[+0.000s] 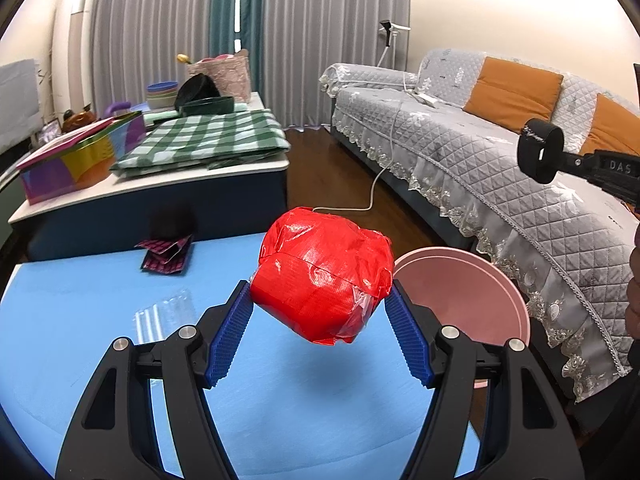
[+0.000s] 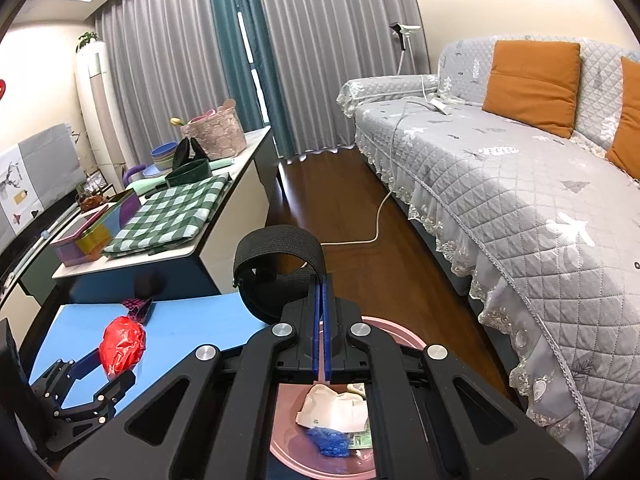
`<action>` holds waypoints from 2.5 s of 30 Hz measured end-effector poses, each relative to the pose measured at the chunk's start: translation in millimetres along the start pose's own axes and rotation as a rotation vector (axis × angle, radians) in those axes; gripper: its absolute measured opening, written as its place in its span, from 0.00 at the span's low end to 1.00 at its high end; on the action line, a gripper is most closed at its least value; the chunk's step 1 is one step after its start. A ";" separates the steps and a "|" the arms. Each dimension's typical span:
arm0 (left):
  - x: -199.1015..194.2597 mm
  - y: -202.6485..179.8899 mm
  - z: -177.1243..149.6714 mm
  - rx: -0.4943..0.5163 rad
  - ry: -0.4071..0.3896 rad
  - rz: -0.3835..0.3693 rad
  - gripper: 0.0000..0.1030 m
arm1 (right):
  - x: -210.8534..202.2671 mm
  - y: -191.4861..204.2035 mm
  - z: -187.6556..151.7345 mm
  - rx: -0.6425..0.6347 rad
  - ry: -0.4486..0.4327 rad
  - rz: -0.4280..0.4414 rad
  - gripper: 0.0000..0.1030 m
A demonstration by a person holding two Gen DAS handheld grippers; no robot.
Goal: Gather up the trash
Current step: 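Carry the red bag and black strap in both tools over the pink bin, then open both tools to drop the red bag and strap into the bin, then move both open tools back over the table toward the straws and wrapper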
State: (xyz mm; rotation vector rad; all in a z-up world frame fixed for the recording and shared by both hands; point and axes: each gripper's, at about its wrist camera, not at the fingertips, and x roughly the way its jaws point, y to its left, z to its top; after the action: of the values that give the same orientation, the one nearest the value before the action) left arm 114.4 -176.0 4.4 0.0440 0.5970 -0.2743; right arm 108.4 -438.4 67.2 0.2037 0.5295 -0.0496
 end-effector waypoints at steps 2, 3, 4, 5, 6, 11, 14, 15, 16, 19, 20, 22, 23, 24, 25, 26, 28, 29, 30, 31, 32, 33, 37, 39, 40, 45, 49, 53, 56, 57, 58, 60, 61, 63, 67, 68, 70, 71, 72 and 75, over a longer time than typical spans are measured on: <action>3.1 -4.1 1.8 0.003 0.001 -0.009 0.64 | 3.4 -2.8 -0.8 0.005 0.008 -0.007 0.01; 5.5 -7.4 2.6 0.008 0.003 -0.014 0.64 | 4.4 -3.9 -1.2 0.009 0.011 -0.009 0.01; 6.7 -10.0 2.8 0.012 0.003 -0.018 0.64 | 5.6 -5.2 -1.4 0.011 0.013 -0.013 0.01; 8.7 -12.7 3.5 0.017 0.005 -0.023 0.64 | 6.0 -6.1 -1.2 0.013 0.013 -0.016 0.01; 9.9 -15.2 4.0 0.020 0.006 -0.026 0.64 | 6.1 -6.9 -1.2 0.014 0.013 -0.018 0.01; 19.0 -28.5 6.5 0.037 0.016 -0.045 0.64 | 8.1 -14.6 -0.5 0.030 0.013 -0.039 0.01; 23.8 -35.1 7.6 0.043 0.022 -0.053 0.64 | 10.5 -21.1 -0.3 0.047 0.017 -0.046 0.01; 25.7 -38.2 7.5 0.045 0.025 -0.057 0.64 | 11.6 -23.4 -0.3 0.053 0.019 -0.049 0.01; 27.3 -40.9 7.3 0.047 0.028 -0.060 0.64 | 12.7 -25.8 -0.4 0.059 0.021 -0.051 0.01; 32.1 -50.0 6.6 0.056 0.035 -0.071 0.64 | 15.4 -30.4 -0.9 0.073 0.027 -0.057 0.01; 34.1 -53.3 6.3 0.059 0.039 -0.077 0.64 | 16.7 -31.2 -0.7 0.075 0.029 -0.059 0.01; 37.3 -57.7 6.3 0.063 0.044 -0.083 0.64 | 19.0 -34.0 -0.9 0.083 0.034 -0.063 0.01; 38.8 -59.2 6.7 0.064 0.046 -0.085 0.64 | 19.7 -34.5 -0.9 0.085 0.035 -0.064 0.01; 41.1 -61.7 6.9 0.066 0.050 -0.088 0.64 | 20.6 -35.4 -0.8 0.086 0.037 -0.066 0.01; 43.2 -63.7 7.0 0.068 0.053 -0.091 0.64 | 21.4 -36.0 -0.8 0.087 0.038 -0.068 0.01; 44.5 -65.5 6.8 0.068 0.055 -0.093 0.64 | 21.9 -36.5 -1.1 0.088 0.039 -0.070 0.01; 48.7 -70.0 6.4 0.073 0.062 -0.099 0.64 | 23.8 -38.3 -1.3 0.091 0.041 -0.072 0.01; 50.6 -71.9 6.3 0.075 0.064 -0.101 0.64 | 24.5 -38.9 -1.2 0.091 0.042 -0.074 0.01; 53.0 -74.5 6.2 0.078 0.068 -0.104 0.64 | 25.4 -39.8 -1.4 0.092 0.044 -0.077 0.01; 54.2 -76.1 6.2 0.078 0.069 -0.107 0.64 | 26.4 -41.1 -1.7 0.094 0.045 -0.079 0.01; 56.0 -77.5 6.4 0.080 0.072 -0.109 0.64 | 27.0 -42.6 -1.9 0.095 0.046 -0.079 0.01; 57.7 -79.7 6.1 0.083 0.074 -0.113 0.64 | 27.6 -44.1 -2.1 0.098 0.047 -0.082 0.01; 63.0 -86.7 5.4 0.092 0.083 -0.124 0.64 | 29.9 -49.2 -2.8 0.108 0.053 -0.087 0.01; 65.4 -90.6 5.4 0.095 0.086 -0.129 0.64 | 30.8 -51.4 -2.8 0.114 0.054 -0.088 0.01; 65.8 -92.0 5.1 0.096 0.087 -0.131 0.64 | 30.9 -52.4 -2.5 0.116 0.053 -0.089 0.01; 69.5 -97.9 6.6 0.105 0.090 -0.146 0.65 | 33.9 -55.0 -2.3 0.126 0.061 -0.089 0.03; 71.0 -102.2 6.4 0.116 0.100 -0.165 0.67 | 39.7 -57.5 -4.3 0.143 0.091 -0.086 0.23; 72.2 -101.8 2.9 0.116 0.112 -0.159 0.75 | 37.1 -58.0 -3.9 0.151 0.079 -0.103 0.56; 70.8 -98.4 0.8 0.107 0.113 -0.152 0.75 | 36.2 -54.3 -3.2 0.138 0.078 -0.097 0.56; 69.4 -96.9 0.3 0.104 0.111 -0.148 0.75 | 36.1 -53.5 -3.2 0.136 0.079 -0.096 0.56; 67.7 -95.0 0.0 0.101 0.109 -0.144 0.75 | 36.0 -52.5 -3.1 0.135 0.079 -0.094 0.56; 64.7 -90.8 -0.3 0.095 0.105 -0.138 0.75 | 35.7 -50.2 -3.0 0.131 0.078 -0.091 0.56; 62.6 -88.3 -0.4 0.091 0.102 -0.136 0.75 | 35.4 -49.5 -2.9 0.129 0.076 -0.090 0.56; 58.6 -83.2 -0.6 0.085 0.099 -0.128 0.75 | 34.2 -46.1 -2.8 0.123 0.073 -0.086 0.56; 50.8 -72.1 -0.9 0.078 0.093 -0.110 0.74 | 31.0 -38.9 -2.9 0.111 0.065 -0.078 0.56; 48.4 -68.7 -1.1 0.074 0.091 -0.105 0.73 | 30.4 -37.1 -3.0 0.107 0.064 -0.076 0.56; 43.9 -61.9 -1.2 0.067 0.088 -0.095 0.72 | 28.5 -32.4 -2.8 0.098 0.059 -0.071 0.56; 42.2 -59.3 -1.3 0.063 0.087 -0.091 0.71 | 27.7 -30.1 -2.6 0.094 0.057 -0.068 0.56; 39.6 -55.5 -1.9 0.060 0.085 -0.085 0.71 | 27.1 -28.7 -2.6 0.091 0.056 -0.067 0.56; 32.4 -44.3 -3.8 0.053 0.081 -0.068 0.69 | 24.4 -22.2 -3.3 0.076 0.052 -0.059 0.56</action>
State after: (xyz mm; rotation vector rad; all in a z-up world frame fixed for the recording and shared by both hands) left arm 126.1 -226.0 -15.3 0.0869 0.6725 -0.3555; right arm 125.6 -459.4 48.1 0.2646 0.5857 -0.1224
